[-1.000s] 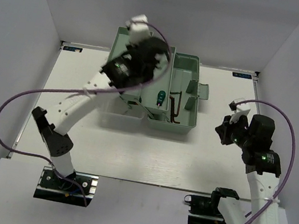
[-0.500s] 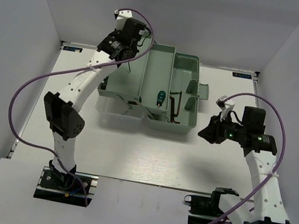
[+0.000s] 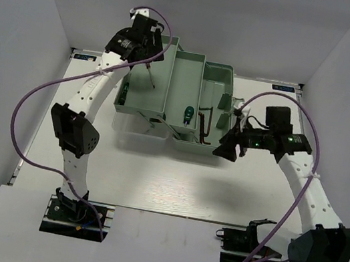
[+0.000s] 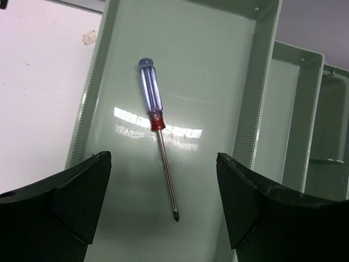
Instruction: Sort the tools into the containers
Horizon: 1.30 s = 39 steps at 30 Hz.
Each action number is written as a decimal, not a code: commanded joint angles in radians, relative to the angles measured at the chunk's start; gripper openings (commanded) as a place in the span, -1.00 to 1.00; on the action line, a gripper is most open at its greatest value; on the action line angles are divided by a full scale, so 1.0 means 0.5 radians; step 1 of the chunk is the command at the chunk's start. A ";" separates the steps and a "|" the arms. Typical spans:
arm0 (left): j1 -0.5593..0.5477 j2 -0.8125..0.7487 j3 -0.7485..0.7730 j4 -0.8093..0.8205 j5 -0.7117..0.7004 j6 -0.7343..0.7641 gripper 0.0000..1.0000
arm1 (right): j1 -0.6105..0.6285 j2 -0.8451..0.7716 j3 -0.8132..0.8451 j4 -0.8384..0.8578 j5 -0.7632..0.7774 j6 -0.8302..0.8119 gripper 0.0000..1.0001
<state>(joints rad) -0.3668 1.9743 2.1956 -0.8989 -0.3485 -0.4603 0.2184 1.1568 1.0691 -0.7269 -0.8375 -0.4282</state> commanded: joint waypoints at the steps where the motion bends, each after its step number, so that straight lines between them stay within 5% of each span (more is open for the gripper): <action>1: 0.019 -0.257 0.122 0.000 0.016 0.043 0.76 | 0.179 0.079 0.147 0.046 -0.309 -0.419 0.34; 3: 0.019 -0.499 0.052 0.000 -0.063 0.043 0.69 | 0.381 0.122 0.126 0.088 -0.337 -0.838 0.34; 4: 0.019 -0.610 -0.101 0.000 -0.143 0.013 0.44 | 0.443 0.131 0.126 0.122 -0.252 -0.922 0.34; 5: 0.019 -0.735 -0.208 0.000 -0.192 -0.009 -0.86 | 0.565 0.162 0.123 0.174 -0.212 -1.090 0.34; 6: 0.019 -1.001 -0.446 -0.058 -0.284 -0.106 -1.00 | 0.688 0.199 0.138 0.241 -0.105 -1.198 0.34; 10: 0.019 -1.679 -1.167 -0.242 -0.291 -0.370 -1.00 | 0.998 0.371 0.236 0.340 0.045 -1.401 0.34; 11: 0.019 -1.782 -1.282 -0.336 -0.291 -0.447 -0.82 | 1.042 0.425 0.239 0.504 0.076 -1.392 0.34; 12: 0.019 -1.880 -1.384 -0.453 -0.315 -0.551 -0.21 | 1.081 0.435 0.203 0.567 0.110 -1.386 0.34; 13: 0.019 -1.981 -1.609 -0.542 -0.315 -0.710 0.06 | 1.118 0.444 0.178 0.640 0.241 -1.365 0.36; 15: 0.019 -2.303 -1.841 -0.678 -0.255 -0.828 0.47 | 1.287 0.512 0.142 0.923 0.343 -1.319 0.36; 17: 0.019 -2.497 -2.135 -0.760 -0.190 -0.984 0.58 | 1.431 0.628 0.166 1.030 0.487 -1.294 0.36; 21: 0.001 -2.831 -2.574 -0.865 0.003 -1.214 0.60 | 1.637 0.840 0.322 1.300 0.839 -1.150 0.34; 29: 0.000 -3.172 -2.891 -0.890 0.169 -1.439 0.63 | 1.873 1.425 0.821 1.540 1.383 -1.132 0.26; 36: 0.000 -3.231 -3.164 -0.596 0.439 -1.439 0.63 | 1.889 1.745 1.157 1.316 1.739 -1.092 0.26; 39: 0.000 -3.249 -3.253 -0.451 0.485 -1.439 0.65 | 1.870 1.822 1.203 1.178 1.785 -1.055 0.09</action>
<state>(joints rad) -0.3637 0.3576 0.6064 -1.1938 -0.1600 -1.1301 1.1641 2.0460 1.6218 -0.0757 -0.0303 -0.9859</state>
